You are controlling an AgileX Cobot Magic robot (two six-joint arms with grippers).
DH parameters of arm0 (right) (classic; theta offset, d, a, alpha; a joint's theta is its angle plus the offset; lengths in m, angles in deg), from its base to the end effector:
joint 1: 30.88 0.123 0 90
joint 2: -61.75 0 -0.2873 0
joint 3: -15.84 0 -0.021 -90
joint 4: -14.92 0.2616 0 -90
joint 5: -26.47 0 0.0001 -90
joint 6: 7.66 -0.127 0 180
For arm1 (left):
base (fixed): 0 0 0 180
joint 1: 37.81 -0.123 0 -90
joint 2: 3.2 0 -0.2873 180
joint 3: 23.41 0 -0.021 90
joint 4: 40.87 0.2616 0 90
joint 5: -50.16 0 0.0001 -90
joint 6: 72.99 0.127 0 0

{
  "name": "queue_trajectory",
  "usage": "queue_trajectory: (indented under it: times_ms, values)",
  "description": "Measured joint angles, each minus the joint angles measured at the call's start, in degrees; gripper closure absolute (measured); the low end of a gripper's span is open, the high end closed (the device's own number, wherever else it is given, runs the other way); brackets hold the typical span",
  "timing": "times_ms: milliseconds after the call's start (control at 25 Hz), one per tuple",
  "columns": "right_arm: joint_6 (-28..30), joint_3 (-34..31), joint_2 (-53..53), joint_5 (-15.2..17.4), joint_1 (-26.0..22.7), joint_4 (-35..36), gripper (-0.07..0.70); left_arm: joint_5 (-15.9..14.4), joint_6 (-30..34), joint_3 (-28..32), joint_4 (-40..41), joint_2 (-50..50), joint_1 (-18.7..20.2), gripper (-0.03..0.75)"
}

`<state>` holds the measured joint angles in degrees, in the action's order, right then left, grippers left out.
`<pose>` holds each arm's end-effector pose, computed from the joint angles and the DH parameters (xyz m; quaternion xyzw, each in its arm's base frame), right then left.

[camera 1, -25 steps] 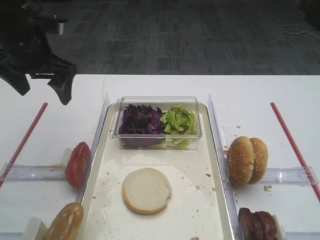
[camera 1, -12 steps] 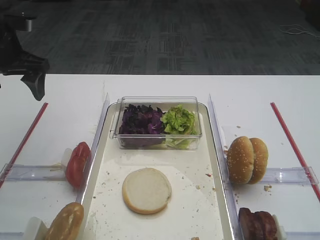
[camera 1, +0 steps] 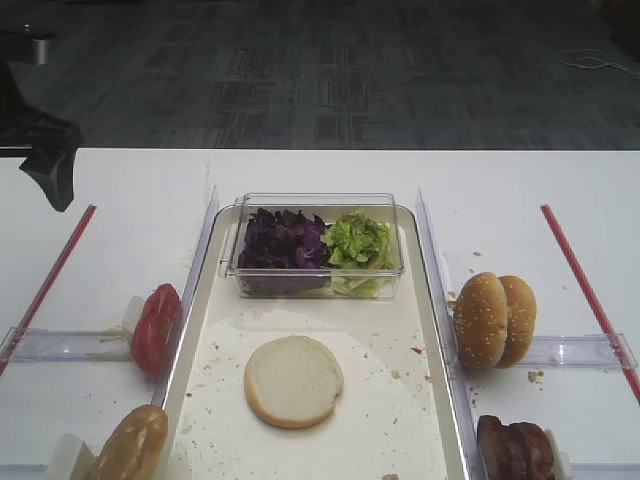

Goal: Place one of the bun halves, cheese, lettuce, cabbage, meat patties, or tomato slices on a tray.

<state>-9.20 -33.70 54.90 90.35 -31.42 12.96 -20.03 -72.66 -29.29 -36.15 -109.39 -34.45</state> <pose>0.0306 -0.0042 0.2555 0.0169 0.8669 -0.0127 0.4980 0.3621 -0.0114 0.2479 0.0428 0.9949 0.0376 0.0838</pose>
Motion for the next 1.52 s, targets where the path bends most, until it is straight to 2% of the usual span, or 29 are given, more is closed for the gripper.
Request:
queue_trajectory:
  times_ms: [280,560,960,1400,1520]
  values:
    - [0.00,0.00,0.00,0.00,0.00,0.00,0.042,-0.02,-0.33,9.87,0.00,9.43,0.00,0.048]
    - [0.00,0.00,0.00,0.00,0.00,0.00,0.042,0.12,-2.86,24.38,-0.35,22.17,0.00,0.048]
    - [0.00,0.00,0.00,0.00,0.00,0.00,0.042,6.33,-3.26,43.09,-2.08,44.76,0.00,0.048]
    - [0.00,0.00,0.00,0.00,0.00,0.00,0.042,6.49,-3.26,52.10,-2.18,71.91,0.00,0.048]
    - [0.00,0.00,0.00,0.00,0.00,0.00,0.042,5.17,-3.26,53.72,-2.30,77.91,0.00,0.048]
